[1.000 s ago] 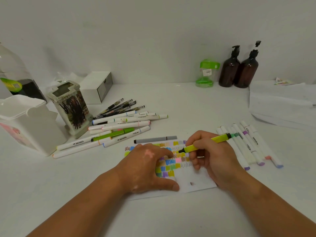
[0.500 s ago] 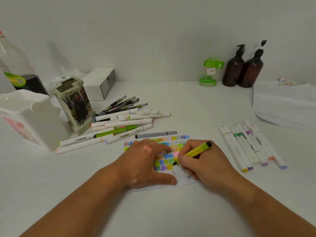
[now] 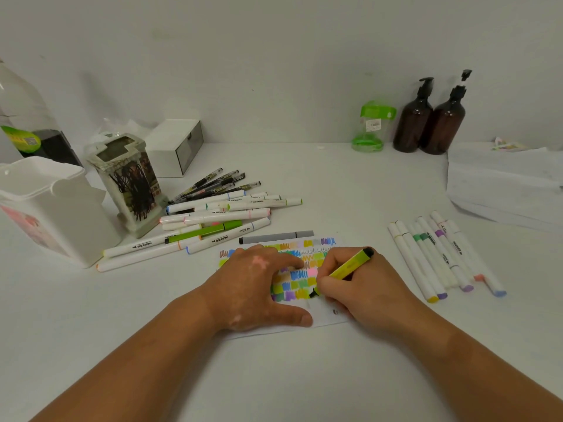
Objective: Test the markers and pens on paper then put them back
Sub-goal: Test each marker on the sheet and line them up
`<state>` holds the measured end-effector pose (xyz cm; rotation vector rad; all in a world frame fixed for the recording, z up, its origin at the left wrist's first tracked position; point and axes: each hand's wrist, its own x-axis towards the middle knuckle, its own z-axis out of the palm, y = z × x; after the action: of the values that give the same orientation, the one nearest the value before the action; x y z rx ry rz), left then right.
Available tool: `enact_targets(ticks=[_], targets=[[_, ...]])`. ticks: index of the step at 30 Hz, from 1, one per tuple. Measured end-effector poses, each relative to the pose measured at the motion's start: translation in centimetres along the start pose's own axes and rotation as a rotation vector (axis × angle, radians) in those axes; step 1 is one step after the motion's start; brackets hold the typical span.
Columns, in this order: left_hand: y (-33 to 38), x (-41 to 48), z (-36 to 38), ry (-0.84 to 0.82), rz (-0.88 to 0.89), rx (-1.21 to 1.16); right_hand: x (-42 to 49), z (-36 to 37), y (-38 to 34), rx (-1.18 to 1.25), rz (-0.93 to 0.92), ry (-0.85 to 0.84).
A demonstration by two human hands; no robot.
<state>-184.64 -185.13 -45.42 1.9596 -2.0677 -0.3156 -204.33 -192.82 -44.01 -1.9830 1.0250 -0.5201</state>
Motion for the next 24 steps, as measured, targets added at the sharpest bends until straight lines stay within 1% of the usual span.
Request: enact_targets(ticks=[2,5,9,14,17,19,21,23,24], targets=[[0.0,0.0,0.0,-0.003,0.000,-0.003,0.1,0.0,0.1,-0.005,0.002,0.030],[0.0,0.0,-0.1,-0.007,0.003,-0.008,0.1,0.0,0.1,-0.018,0.006,0.013],[-0.1,0.0,-0.1,-0.016,-0.003,-0.002,0.2,0.1,0.1,-0.032,0.004,0.060],[-0.2,0.1,0.1,-0.010,-0.004,-0.005,0.3,0.1,0.2,-0.044,-0.012,0.066],[-0.3,0.1,0.1,-0.009,0.005,0.013,0.3,0.1,0.4,-0.034,-0.019,0.042],[-0.2,0.0,0.0,-0.004,0.013,0.011,0.4,-0.2,0.6,0.060,-0.004,0.081],[-0.1,-0.2,-0.2,0.034,-0.005,-0.062,0.7,-0.7,0.8,0.307,0.032,0.148],[-0.1,-0.1,-0.5,0.143,-0.036,-0.239,1.0,-1.3,0.9,0.536,0.047,0.192],[-0.2,0.0,-0.7,0.208,-0.045,-0.337,1.1,-1.5,0.9,0.595,0.038,0.204]])
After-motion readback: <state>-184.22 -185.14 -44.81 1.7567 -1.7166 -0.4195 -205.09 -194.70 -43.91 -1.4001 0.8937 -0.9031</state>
